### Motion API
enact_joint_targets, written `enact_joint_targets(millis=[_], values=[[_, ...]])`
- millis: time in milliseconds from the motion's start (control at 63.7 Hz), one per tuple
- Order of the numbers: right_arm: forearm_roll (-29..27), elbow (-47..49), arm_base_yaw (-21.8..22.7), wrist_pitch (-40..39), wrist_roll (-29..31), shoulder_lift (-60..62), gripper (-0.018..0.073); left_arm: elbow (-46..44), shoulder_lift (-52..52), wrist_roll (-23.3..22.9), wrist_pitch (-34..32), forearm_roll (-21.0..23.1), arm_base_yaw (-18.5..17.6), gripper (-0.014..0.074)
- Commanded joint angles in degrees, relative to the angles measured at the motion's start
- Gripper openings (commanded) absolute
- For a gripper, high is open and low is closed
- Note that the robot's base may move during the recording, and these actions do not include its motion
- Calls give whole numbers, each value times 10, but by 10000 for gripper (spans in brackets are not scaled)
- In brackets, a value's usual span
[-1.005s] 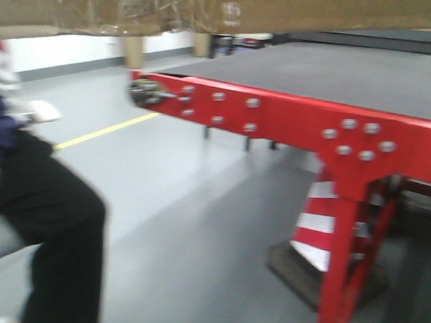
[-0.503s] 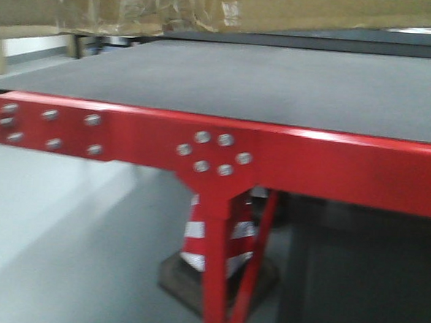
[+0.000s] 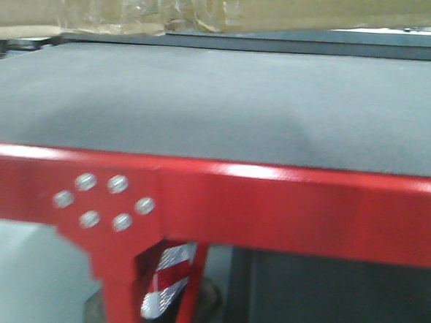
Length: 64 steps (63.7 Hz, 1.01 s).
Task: Grab carton from right shelf to conveyor
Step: 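Carry the box with both grippers to the red conveyor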
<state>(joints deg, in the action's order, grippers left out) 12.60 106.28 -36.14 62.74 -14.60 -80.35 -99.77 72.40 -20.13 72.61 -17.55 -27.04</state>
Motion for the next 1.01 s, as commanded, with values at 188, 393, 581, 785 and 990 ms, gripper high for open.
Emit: enact_joint_targets(millis=[188,393,581,785,990], values=[[-15,4,-2,-54,7,6,-70,-3,-4,2,-26,32,-8,-16],[-15,4,-2,-54,7,6,-70,-3,-4,2,-26,11,-8,-16],[-15,4,-2,-54,7,6,-70,-3,-4,2,-26,2,-8,-16],[-15,4,-2,-54,7,6,-70,-3,-4,2,-26,2,-8,-16],[-15,4,-2,-54,7,6,-70,-3,-4,2,-26,2,-8,-16]])
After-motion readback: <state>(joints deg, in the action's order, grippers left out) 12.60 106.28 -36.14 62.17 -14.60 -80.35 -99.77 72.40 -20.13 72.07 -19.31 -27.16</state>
